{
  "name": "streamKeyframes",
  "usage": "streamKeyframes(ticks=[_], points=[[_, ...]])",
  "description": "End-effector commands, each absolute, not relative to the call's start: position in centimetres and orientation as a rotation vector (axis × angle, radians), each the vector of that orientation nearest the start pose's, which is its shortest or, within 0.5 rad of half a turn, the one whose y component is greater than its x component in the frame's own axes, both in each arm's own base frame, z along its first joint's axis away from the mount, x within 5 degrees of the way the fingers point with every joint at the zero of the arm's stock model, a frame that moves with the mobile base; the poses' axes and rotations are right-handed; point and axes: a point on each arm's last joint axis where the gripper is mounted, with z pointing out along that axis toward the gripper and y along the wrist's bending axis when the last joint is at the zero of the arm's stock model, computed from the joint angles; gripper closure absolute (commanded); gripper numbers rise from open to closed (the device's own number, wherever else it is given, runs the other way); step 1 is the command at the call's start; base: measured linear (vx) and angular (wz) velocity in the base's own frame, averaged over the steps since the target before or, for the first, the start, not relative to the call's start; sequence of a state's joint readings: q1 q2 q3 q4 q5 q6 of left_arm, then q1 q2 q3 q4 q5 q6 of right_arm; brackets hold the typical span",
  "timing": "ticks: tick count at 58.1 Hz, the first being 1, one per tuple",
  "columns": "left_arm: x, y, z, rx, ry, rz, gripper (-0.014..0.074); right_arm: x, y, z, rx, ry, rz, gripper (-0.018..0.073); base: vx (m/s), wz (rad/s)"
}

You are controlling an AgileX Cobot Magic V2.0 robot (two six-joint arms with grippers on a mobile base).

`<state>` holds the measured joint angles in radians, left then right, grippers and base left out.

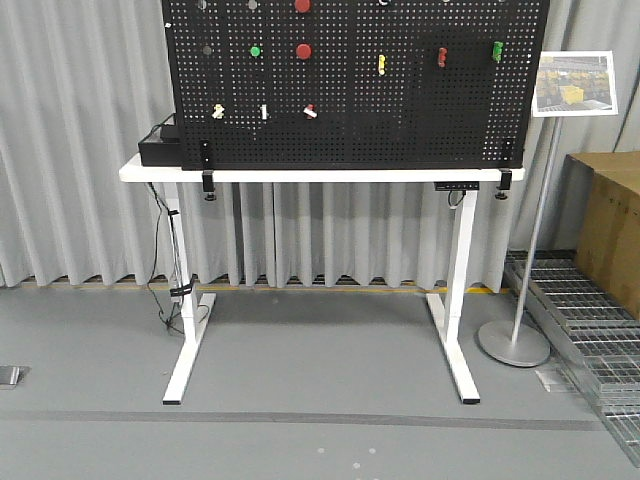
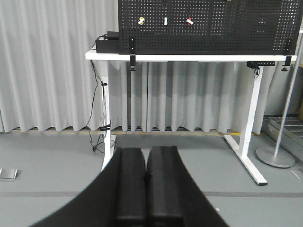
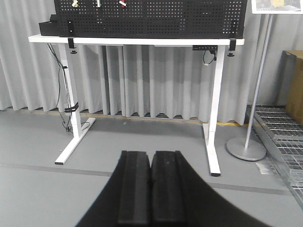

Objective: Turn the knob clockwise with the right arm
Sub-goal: 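Drive the base forward toward the black pegboard on the white desk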

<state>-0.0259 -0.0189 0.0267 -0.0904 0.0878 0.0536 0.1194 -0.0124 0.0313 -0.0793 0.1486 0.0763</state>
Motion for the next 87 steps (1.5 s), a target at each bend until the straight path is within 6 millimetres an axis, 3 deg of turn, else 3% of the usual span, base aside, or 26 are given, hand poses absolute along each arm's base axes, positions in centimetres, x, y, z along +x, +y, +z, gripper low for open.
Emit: streamKeyframes(ticks=[1, 54, 87], points=[[5.65, -0.14, 19.99, -0.011, 1.514, -0.052, 0.0603, 5.62, 0.61, 19.63, -0.092, 1.561, 0.082, 0.0568, 0.00, 0.00], [5.65, -0.14, 19.99, -0.011, 1.514, -0.052, 0.0603, 5.62, 0.61, 19.63, -0.092, 1.561, 0.082, 0.0568, 0.02, 0.00], [5.65, -0.14, 19.99, -0.011, 1.514, -0.052, 0.0603, 5.62, 0.61, 19.63, -0.092, 1.561, 0.082, 0.0568, 0.24, 0.01]])
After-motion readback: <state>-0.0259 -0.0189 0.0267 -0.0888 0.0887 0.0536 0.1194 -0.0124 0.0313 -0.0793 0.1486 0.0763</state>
